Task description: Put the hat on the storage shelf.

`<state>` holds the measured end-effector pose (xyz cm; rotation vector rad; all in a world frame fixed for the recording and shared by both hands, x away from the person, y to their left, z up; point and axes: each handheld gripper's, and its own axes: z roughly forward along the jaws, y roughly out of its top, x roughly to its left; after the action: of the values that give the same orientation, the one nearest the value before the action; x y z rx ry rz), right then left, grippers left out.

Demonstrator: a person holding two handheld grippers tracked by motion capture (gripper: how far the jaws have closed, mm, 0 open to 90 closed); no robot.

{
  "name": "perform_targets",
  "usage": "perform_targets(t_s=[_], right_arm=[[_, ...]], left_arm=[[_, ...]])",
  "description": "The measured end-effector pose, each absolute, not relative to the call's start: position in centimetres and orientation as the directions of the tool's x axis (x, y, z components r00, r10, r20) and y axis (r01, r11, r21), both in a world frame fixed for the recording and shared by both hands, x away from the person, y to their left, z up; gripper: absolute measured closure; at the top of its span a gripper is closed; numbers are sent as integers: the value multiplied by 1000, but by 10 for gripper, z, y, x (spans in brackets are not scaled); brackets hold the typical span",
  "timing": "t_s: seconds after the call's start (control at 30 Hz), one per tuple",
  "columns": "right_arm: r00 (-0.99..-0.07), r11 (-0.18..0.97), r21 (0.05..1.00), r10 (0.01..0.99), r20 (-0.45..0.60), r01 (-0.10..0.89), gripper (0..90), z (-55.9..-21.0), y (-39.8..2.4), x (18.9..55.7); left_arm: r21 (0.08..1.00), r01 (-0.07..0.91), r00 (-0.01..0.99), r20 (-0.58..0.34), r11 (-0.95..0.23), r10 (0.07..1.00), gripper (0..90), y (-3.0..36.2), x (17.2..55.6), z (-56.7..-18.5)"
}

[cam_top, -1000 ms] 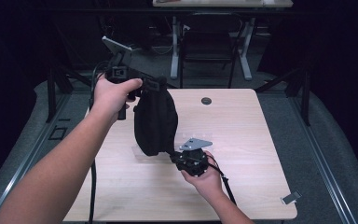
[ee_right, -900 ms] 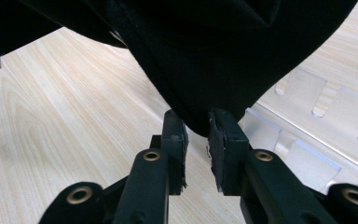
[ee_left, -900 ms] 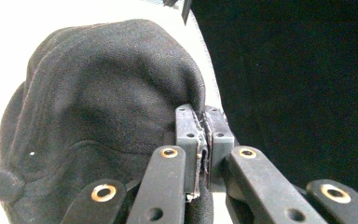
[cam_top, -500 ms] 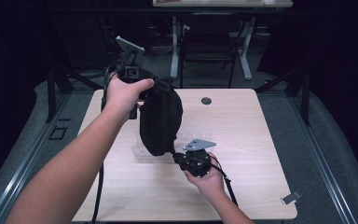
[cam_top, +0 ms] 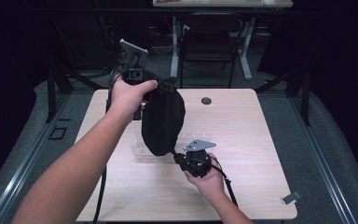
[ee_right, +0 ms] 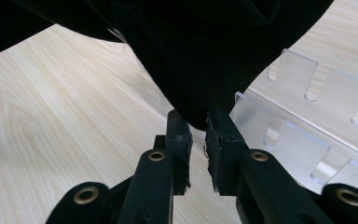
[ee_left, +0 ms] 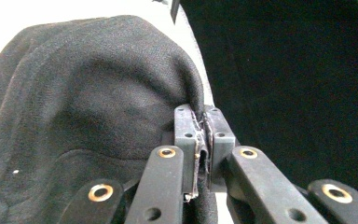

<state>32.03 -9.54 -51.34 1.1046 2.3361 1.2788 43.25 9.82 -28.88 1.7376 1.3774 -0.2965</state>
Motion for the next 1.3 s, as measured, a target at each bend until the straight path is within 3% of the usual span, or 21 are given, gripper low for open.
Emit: perform_targets(t_s=[0.2, 0.27, 0.33, 0.43, 0.57, 0.9, 1.3], right_arm=[[-680, 338, 806, 725, 106, 486, 810, -516, -94, 318], [-682, 377, 795, 729, 63, 476, 816, -514, -95, 317], [-683, 393, 795, 730, 37, 463, 824, -513, -95, 316], [-671, 367, 813, 741, 38, 452, 839, -515, -91, 316], [-661, 424, 779, 750, -15, 463, 854, -520, -90, 317], [-656, 431, 778, 754, -32, 457, 855, -529, -88, 315], [-636, 378, 778, 771, 34, 501, 850, -534, -99, 316]], left_arm=[[480, 877, 366, -658, -8, 658, 832, 93, 431, -289], [479, 878, 366, -684, 11, 631, 778, 94, 430, -287], [487, 873, 374, -679, 7, 632, 779, 96, 428, -285], [493, 870, 374, -677, 13, 634, 746, 104, 426, -282], [495, 869, 361, -674, 30, 644, 746, 117, 426, -281], [488, 871, 339, -666, 46, 664, 744, 142, 425, -285], [486, 871, 314, -661, 70, 682, 715, 169, 423, -295]])
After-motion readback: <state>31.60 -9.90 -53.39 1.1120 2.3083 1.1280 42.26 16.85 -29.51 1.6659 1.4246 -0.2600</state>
